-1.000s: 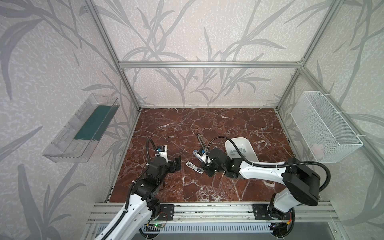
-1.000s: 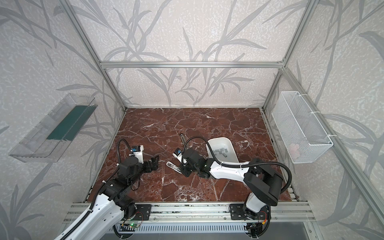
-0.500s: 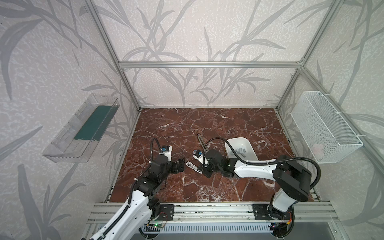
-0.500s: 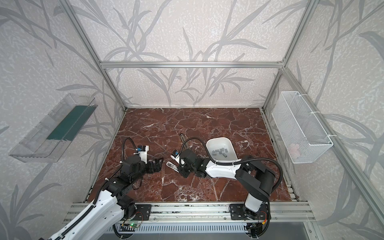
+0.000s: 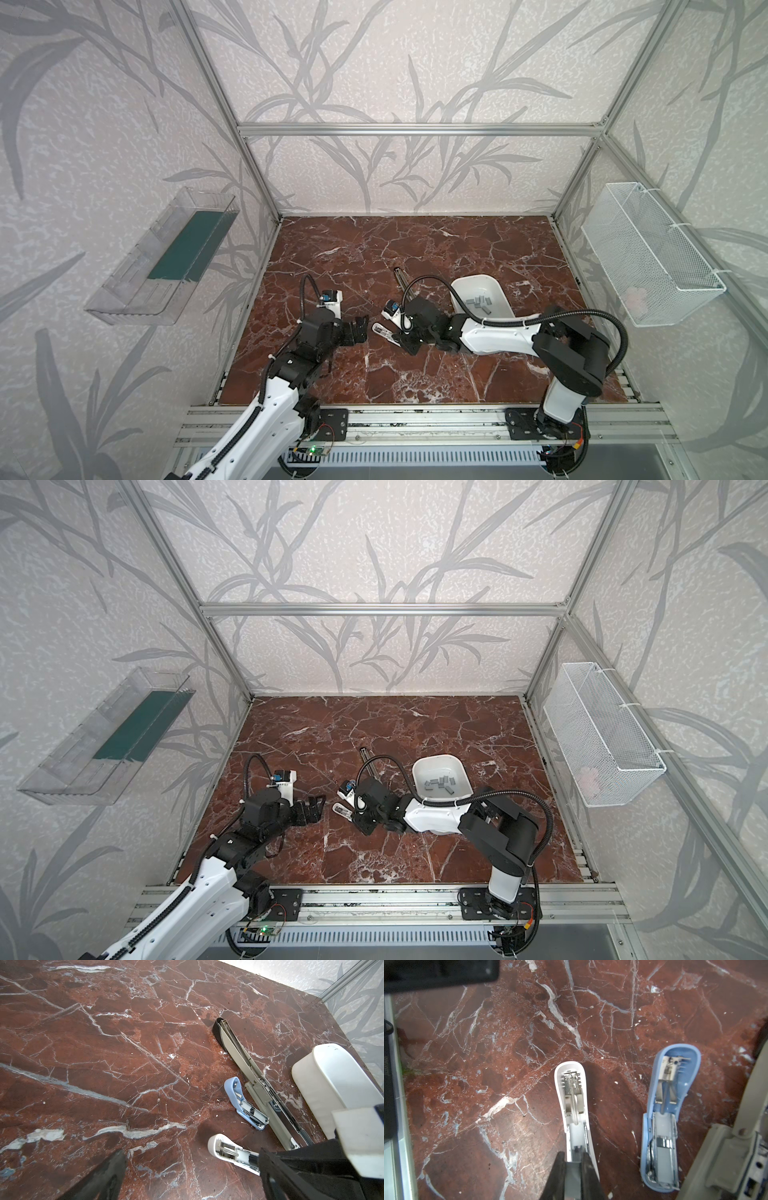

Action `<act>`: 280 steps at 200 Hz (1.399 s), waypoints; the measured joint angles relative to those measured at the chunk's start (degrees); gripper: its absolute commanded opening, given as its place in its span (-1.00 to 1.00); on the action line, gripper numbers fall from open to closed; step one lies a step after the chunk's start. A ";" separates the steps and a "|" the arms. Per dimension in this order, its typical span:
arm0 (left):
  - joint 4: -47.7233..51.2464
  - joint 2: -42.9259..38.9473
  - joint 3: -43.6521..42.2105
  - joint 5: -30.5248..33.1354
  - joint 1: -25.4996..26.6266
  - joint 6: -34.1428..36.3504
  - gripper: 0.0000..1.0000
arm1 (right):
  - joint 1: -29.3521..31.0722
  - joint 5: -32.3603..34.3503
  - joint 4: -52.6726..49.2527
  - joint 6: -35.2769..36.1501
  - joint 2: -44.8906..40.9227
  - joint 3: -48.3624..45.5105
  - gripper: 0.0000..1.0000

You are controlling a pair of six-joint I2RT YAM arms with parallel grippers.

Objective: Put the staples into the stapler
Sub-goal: 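Lower the strip into the white stapler's channel and open the right gripper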

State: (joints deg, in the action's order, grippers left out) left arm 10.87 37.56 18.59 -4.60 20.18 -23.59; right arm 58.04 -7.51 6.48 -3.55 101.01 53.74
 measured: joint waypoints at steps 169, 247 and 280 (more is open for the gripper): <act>-0.17 -1.01 0.00 -0.98 -0.79 0.00 0.98 | 0.00 1.42 -2.51 2.19 2.23 1.81 -0.94; -0.17 -2.89 0.00 -1.03 -0.83 -0.02 0.98 | 0.00 -2.12 -2.49 0.09 2.23 1.81 -0.94; -0.17 -3.56 0.00 -1.01 -0.83 -0.04 0.98 | 0.00 -3.56 -2.43 -1.16 2.23 1.81 -0.93</act>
State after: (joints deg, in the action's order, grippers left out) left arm 10.70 34.00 18.59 -5.61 19.35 -23.64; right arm 58.04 -11.07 4.05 -4.71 103.24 55.55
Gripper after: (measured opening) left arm 0.991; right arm 0.136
